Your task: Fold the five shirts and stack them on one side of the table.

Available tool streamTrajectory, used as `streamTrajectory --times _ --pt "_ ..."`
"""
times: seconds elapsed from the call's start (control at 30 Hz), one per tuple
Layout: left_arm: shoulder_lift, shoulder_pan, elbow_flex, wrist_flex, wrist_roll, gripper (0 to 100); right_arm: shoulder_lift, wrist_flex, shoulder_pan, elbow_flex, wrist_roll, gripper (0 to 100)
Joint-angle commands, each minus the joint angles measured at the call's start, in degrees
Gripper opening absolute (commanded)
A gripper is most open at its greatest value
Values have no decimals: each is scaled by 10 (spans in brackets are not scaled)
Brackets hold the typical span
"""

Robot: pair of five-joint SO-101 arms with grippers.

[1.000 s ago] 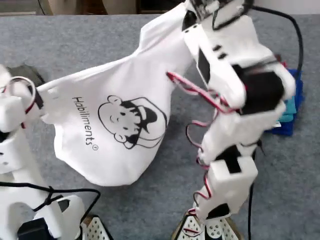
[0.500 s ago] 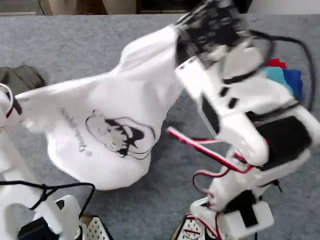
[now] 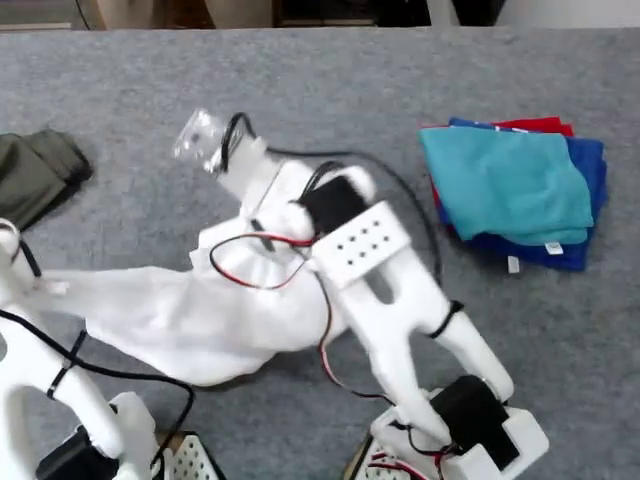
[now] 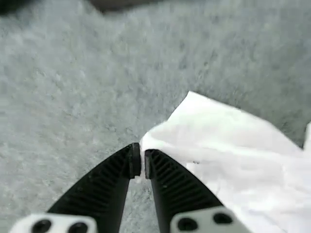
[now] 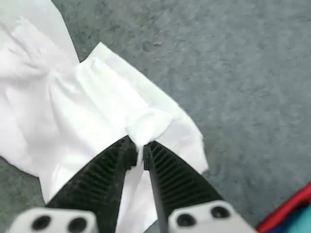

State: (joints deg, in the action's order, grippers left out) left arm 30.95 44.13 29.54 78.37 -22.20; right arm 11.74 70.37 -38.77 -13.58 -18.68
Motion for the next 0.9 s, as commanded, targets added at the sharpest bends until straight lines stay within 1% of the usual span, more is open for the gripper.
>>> streamTrajectory --times 0.0,0.1,0.13,0.27,0.33,0.4,0.47,0.57,0.63,0.77,0.87 --pt "4 6 75 -48 -15 18 12 -91 -7 -87 -4 19" --pt "5 6 148 -96 -16 18 -7 -131 -7 -136 -5 34" --pt "5 7 166 -107 -16 18 -18 -130 -7 -138 -5 64" --pt "7 8 221 -135 -39 18 -37 -91 -5 -116 -5 250" --pt "9 18 235 -143 -47 18 -38 -59 -4 -82 -22 294" --pt "9 21 240 -143 -48 18 -40 -14 3 -34 -51 299" --pt "9 26 243 -143 -48 18 -44 17 29 19 -57 288" --pt "5 40 244 -144 -64 18 -45 17 63 84 -57 263" --pt "4 47 244 -146 -73 18 -68 16 70 121 -60 251" --pt "9 48 267 -175 -75 18 -188 18 71 183 -57 247" --pt "9 48 278 -180 -74 18 -291 35 71 230 -57 228"
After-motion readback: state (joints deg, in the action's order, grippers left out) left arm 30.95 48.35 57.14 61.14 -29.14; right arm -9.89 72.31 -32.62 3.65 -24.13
